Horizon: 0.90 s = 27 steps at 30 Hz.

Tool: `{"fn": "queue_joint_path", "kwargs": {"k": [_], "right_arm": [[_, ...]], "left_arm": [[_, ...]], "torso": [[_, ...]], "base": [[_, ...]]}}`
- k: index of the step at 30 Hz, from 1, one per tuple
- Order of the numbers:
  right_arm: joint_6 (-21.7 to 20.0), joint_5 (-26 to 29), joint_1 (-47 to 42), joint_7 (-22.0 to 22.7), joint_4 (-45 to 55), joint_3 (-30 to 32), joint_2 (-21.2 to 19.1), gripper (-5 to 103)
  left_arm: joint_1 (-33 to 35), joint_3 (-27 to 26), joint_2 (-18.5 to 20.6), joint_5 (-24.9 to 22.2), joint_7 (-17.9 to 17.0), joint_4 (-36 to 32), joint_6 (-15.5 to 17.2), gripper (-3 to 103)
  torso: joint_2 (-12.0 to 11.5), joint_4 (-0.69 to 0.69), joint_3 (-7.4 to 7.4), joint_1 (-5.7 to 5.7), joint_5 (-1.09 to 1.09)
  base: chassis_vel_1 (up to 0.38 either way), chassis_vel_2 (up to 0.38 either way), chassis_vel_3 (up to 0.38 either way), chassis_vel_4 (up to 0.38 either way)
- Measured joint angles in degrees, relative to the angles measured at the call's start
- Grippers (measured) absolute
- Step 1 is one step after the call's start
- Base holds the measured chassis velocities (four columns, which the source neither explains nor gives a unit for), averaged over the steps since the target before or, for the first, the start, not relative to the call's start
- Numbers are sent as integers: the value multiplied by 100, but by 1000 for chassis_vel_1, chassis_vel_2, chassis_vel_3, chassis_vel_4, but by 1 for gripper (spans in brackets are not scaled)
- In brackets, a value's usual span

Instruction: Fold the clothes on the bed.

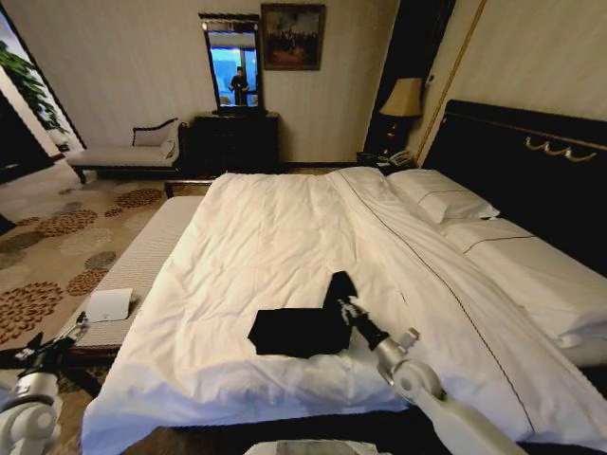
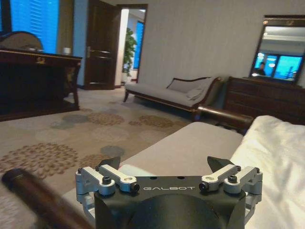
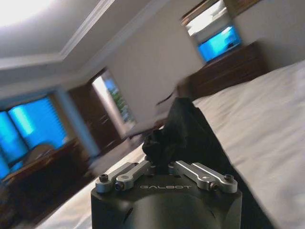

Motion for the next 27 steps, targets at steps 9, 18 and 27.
{"fn": "queue_joint_path", "kwargs": {"k": [9,18,27], "right_arm": [[-6,-173,1180,-58,-501,-1620,20,4],[41,-309,1663,21,-941,-2234,441,4],[131,-497,1488,49,-1234,-2183,636,4]], "left_arm": [[172,-212,-172,-19,13,-104,-67,100],[291,-298,-322,2,9,-272,-73,100],[345,-310,-378,21,6,-329,-88,100]], "torso": [[0,-3,0,0,-1],[0,-3,0,0,0],[1,-4,0,0,-1]], "base": [[0,0,0,0],[0,0,0,0],[0,0,0,0]]}}
